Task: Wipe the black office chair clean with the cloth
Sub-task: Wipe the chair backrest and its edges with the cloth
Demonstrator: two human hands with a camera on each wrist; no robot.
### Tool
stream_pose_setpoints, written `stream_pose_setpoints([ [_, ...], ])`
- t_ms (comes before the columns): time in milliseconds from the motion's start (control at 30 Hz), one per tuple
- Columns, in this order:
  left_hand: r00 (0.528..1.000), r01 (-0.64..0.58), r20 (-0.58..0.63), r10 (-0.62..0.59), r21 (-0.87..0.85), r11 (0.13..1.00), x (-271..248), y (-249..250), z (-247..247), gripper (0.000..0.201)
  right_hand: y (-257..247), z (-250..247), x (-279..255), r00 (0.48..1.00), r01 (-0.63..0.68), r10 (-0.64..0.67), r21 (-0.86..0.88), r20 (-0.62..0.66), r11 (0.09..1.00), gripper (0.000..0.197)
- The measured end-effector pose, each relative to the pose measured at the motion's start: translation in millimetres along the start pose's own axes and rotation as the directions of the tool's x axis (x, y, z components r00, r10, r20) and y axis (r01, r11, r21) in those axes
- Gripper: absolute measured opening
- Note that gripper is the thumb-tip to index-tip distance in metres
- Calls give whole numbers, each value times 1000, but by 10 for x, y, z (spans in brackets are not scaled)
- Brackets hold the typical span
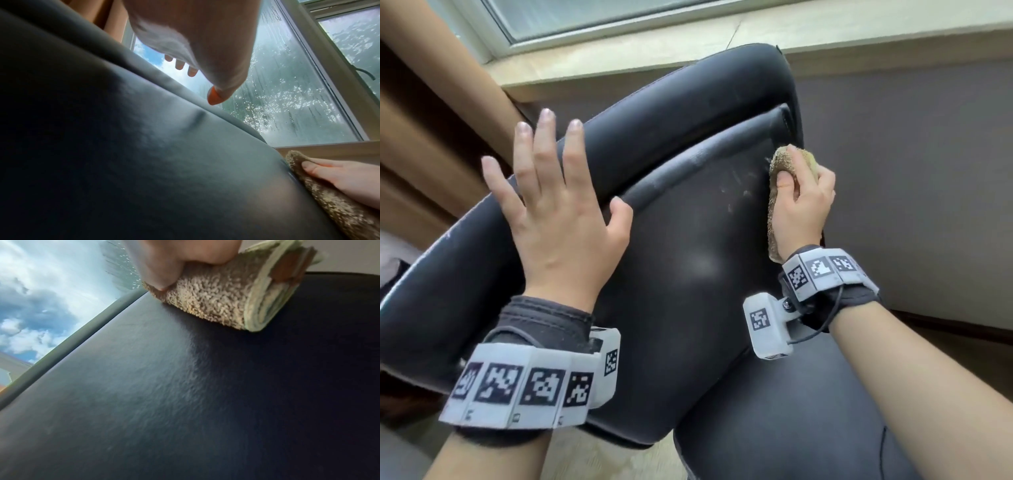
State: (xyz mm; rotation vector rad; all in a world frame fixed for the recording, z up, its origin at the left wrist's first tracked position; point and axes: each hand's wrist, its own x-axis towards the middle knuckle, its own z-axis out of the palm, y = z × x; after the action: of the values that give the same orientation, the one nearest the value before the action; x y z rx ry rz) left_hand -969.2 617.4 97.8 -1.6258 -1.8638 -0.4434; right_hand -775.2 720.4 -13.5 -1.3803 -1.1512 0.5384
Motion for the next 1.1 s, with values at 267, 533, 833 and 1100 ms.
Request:
stream_pose_setpoints([
  [267, 980, 62, 187, -61, 4, 998, 89, -147, -5, 85, -203, 137, -87, 961, 276, -275, -14, 30, 961, 34],
  [533, 945, 99, 313, -98, 12, 995, 111, -80, -70, 98, -283, 122, -203, 988, 124, -123, -3, 97, 992, 35],
  [833, 920, 153, 368, -137, -13, 988, 142, -58, -159, 100, -305, 131, -190, 929, 306, -323, 118, 178, 945, 34],
  [1100, 926, 161, 352, -134, -46, 986, 142, -44, -182, 100, -589, 4, 420, 991, 73, -71, -14, 109, 997, 31],
])
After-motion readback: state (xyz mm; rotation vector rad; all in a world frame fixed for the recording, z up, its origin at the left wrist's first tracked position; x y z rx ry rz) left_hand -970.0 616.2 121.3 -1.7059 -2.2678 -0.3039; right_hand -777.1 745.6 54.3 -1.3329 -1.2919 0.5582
